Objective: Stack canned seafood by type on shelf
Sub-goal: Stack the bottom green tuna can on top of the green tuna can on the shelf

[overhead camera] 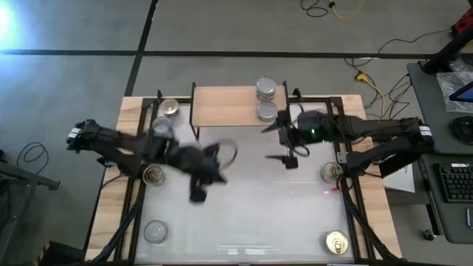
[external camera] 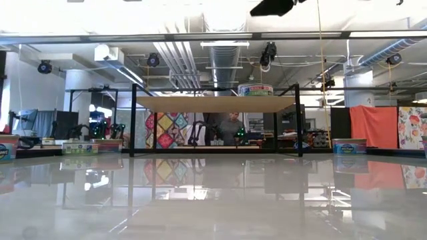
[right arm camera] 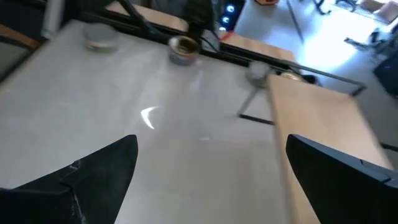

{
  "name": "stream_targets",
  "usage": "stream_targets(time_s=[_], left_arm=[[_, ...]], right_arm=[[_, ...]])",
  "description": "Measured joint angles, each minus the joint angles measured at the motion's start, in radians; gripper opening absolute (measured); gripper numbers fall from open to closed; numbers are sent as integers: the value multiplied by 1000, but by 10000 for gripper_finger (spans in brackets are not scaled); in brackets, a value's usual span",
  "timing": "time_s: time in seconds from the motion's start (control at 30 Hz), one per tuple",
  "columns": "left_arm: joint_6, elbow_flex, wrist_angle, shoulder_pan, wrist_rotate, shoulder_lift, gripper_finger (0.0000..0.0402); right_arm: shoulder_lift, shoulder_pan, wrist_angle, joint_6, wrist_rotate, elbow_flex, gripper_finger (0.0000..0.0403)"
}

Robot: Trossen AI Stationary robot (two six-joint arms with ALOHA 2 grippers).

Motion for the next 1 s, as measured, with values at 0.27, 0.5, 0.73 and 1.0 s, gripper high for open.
stream_targets(time_s=[0.27, 0.5, 0.73, 1.0], left_arm=[[-677, -199, -1, -373, -148, -33, 0], [-1209, -291, -10, -564, -105, 9, 0], [-1517, -314, -89, -662, 35, 82, 0], [-1597, -317, -229, -662, 216, 122, 0]], right_arm=[[3, 189, 134, 138, 85, -85, 400], [74, 327, 242, 261, 113, -142, 400], [208, 441, 252, 339, 180, -118, 400], [340, 492, 252, 387, 216, -52, 400]])
